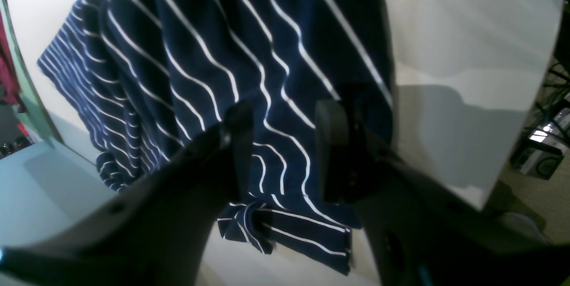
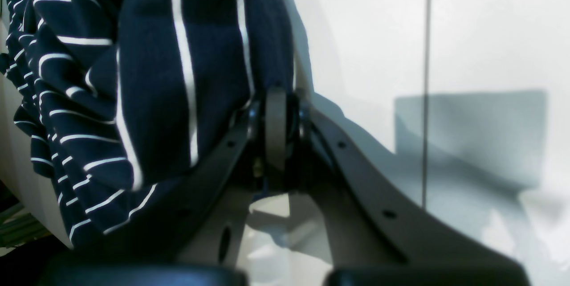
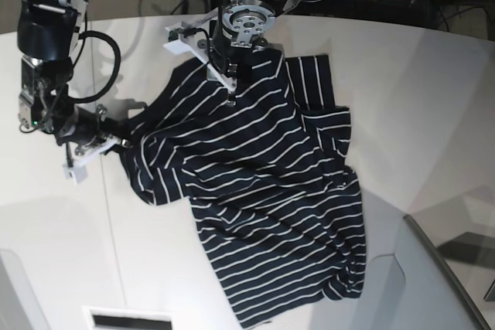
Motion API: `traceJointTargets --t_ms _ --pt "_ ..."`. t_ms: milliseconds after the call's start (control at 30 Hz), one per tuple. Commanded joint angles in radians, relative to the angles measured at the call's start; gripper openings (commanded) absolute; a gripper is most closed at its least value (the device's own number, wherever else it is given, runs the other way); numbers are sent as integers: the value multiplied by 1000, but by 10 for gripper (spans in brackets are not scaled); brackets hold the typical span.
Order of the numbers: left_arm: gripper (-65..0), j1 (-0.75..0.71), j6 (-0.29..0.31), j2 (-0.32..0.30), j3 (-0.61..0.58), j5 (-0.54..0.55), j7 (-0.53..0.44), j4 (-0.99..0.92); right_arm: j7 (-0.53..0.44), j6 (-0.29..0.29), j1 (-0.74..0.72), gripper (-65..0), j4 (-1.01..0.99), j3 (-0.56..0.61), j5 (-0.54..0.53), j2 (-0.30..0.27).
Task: Layout the t-shirt on the table in an organized manner, then fold the t-shirt properly
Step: 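Grasp the shirt collar with the left gripper while the right holds the hem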
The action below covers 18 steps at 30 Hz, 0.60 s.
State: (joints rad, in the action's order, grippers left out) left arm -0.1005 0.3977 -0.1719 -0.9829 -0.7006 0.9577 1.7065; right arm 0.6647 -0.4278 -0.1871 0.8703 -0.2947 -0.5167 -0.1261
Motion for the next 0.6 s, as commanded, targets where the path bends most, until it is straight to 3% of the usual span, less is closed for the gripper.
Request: traceJointTargets --t_ms 0,567 --pt "-418 -35 -6 18 -32 -21 1 13 14 16 -9 -648 7 -2 28 -7" --pt "-416 -78 -6 48 -31 -20 -9 -72 14 16 -9 -648 7 -2 28 -5"
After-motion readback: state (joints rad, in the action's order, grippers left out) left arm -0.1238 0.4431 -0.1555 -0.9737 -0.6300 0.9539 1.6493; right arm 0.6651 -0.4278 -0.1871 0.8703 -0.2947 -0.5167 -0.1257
